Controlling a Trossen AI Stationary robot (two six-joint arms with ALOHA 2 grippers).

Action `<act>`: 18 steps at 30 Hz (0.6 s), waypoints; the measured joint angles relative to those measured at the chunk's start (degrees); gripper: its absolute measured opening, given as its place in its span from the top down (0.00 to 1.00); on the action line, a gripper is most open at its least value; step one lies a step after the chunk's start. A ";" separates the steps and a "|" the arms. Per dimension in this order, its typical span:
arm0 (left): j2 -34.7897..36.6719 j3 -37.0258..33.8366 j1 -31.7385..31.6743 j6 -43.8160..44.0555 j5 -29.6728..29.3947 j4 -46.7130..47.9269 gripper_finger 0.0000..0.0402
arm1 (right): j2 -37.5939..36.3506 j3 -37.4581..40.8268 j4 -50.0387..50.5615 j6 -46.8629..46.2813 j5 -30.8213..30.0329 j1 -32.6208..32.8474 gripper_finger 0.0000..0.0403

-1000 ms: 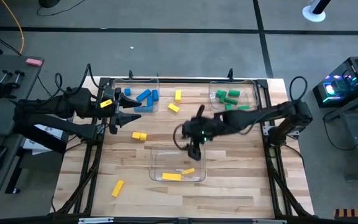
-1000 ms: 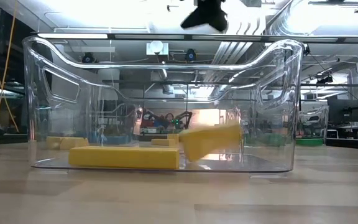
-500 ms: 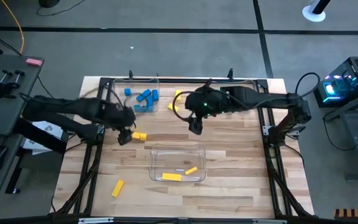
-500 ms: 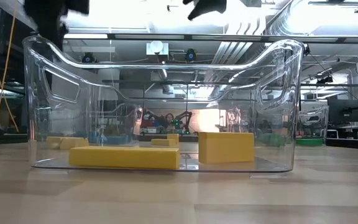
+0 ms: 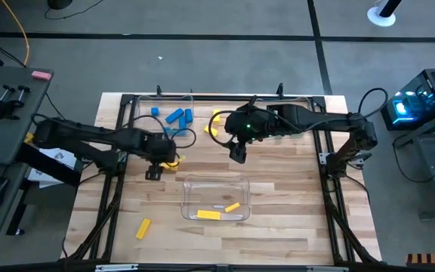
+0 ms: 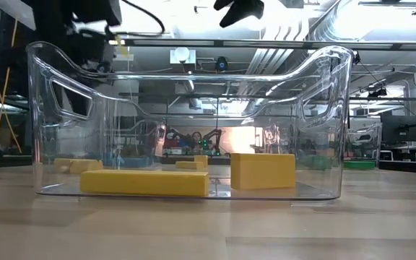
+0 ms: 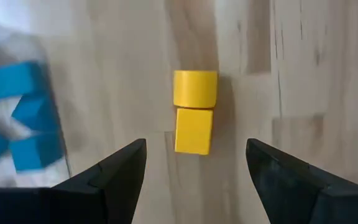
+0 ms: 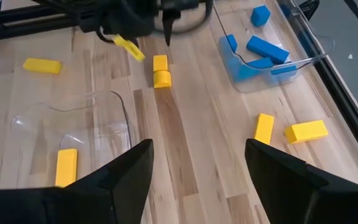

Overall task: Sort blocks
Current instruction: Put the yellow block into the center transparent bin

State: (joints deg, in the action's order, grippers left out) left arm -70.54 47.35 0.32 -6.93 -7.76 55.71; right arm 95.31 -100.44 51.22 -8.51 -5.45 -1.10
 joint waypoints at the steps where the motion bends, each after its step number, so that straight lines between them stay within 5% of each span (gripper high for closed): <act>1: -1.20 0.00 -0.62 -3.50 0.35 -0.02 0.35 | 0.00 0.00 0.00 0.00 0.02 0.00 0.38; 6: -6.86 -0.02 -4.35 -14.30 5.08 -0.56 0.35 | 0.00 0.01 -0.01 0.00 0.04 0.00 0.38; 18: -12.41 -0.22 -11.49 -14.64 12.04 -4.91 0.35 | 0.00 0.02 0.04 -0.40 0.06 0.00 0.38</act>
State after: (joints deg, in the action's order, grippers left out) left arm -82.96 47.14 -11.17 -21.56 4.28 50.80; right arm 95.31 -100.42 51.27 -8.91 -5.39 -1.10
